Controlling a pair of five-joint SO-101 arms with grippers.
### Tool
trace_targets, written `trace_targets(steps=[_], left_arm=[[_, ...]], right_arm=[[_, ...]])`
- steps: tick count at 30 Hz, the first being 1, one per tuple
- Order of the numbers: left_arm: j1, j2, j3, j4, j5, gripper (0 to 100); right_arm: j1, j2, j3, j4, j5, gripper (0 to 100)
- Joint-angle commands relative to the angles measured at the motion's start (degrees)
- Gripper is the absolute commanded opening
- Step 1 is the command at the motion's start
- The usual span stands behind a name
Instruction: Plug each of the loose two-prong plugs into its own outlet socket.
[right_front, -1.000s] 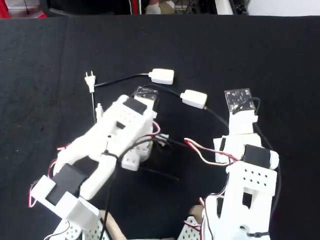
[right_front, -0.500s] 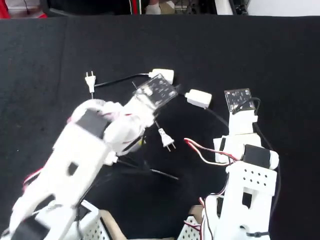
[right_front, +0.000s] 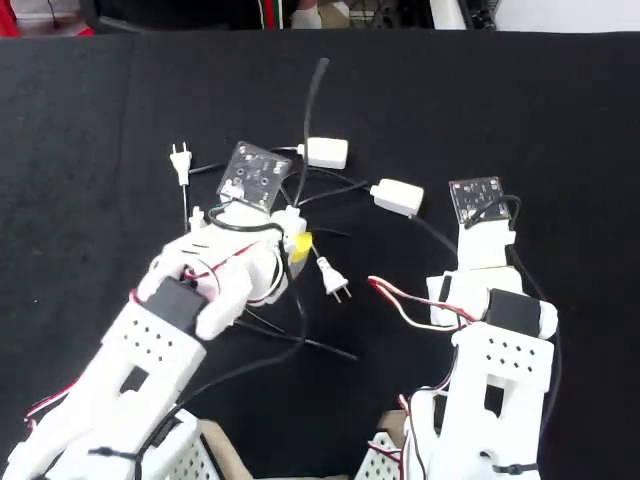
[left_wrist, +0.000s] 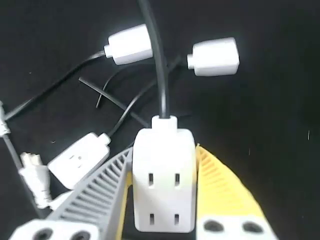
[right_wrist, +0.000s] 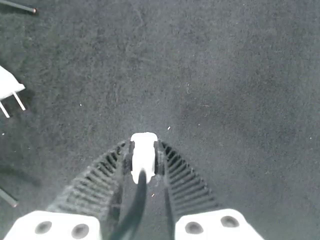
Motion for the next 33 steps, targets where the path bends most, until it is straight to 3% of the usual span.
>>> trace_targets(steps=[1,6,13,18,27,33], left_arm=[[5.32,3.16,3.82,-5.98,2.64,9],[13.41,9.05,4.26,-5.89,-9.93,8],[20.44,21.27,-1.54,-8.53,-18.02,7],[20.97,34.81,-10.07,-13.45,-18.29,6],[24.57,57.76,-29.32,-13.27,-18.11,7],[20.26,57.14,-35.38,-3.69,-13.27,17]], right_arm=[[0.53,-1.01,-0.31,-0.26,-0.44,1.1],[0.62,-1.01,-0.31,-0.26,-0.18,1.1],[2.81,-1.19,-0.57,-0.26,0.44,1.1],[6.15,-1.27,-1.19,-0.26,0.79,1.1],[12.04,-1.27,-2.95,-1.05,0.7,1.1],[12.13,-1.27,-3.03,-1.05,0.7,1.1]])
